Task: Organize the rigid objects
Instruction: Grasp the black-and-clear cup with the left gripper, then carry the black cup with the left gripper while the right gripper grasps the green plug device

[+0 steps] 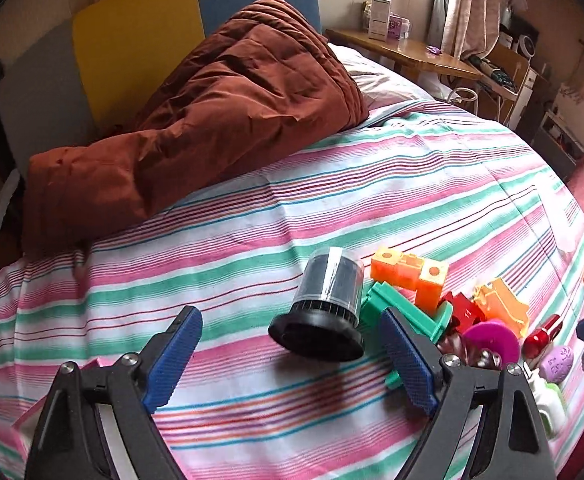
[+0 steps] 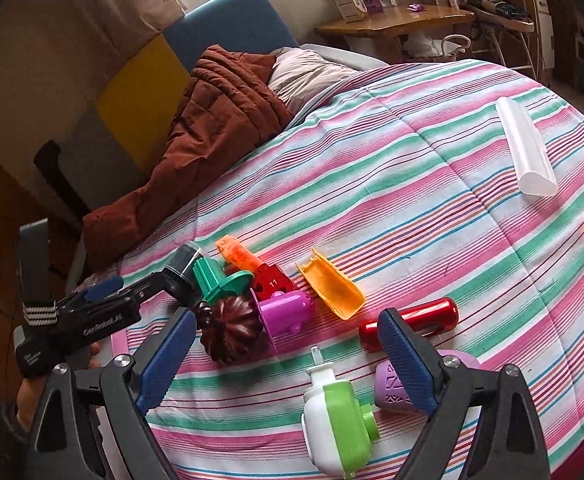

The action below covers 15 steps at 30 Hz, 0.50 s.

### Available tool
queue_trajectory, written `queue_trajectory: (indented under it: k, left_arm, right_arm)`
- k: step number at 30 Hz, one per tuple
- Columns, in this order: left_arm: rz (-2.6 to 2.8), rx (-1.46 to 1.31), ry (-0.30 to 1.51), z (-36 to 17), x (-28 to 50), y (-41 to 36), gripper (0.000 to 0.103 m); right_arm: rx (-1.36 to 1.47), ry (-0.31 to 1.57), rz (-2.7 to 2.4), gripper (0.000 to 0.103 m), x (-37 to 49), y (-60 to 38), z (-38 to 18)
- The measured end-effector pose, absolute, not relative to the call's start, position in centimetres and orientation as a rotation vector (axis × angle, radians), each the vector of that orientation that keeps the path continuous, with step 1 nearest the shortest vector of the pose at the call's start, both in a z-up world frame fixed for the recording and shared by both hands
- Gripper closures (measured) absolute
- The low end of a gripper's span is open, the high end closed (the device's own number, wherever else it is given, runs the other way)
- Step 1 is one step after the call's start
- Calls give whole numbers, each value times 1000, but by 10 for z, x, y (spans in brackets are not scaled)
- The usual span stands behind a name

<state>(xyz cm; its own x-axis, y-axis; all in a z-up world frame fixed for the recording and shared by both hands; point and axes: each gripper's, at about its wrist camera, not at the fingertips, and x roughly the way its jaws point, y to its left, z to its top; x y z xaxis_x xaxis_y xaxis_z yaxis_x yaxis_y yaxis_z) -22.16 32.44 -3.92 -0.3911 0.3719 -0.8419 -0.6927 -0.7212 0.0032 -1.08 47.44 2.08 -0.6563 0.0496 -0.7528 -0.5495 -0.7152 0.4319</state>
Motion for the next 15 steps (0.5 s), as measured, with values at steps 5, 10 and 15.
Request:
queue_trajectory:
  k: [5, 10, 15]
  left_arm:
    - [2024, -1356, 411, -77, -247, 341, 44]
    - [2056, -1332, 382, -80, -236, 335, 45]
    - [2085, -1332, 351, -74, -211, 314, 45]
  right_arm:
    - [-1058, 944, 2399, 10, -11, 476, 21]
    - [-1037, 966, 2377, 10, -8, 482, 20]
    - [-1006, 1047, 2349, 10, -2, 492, 17]
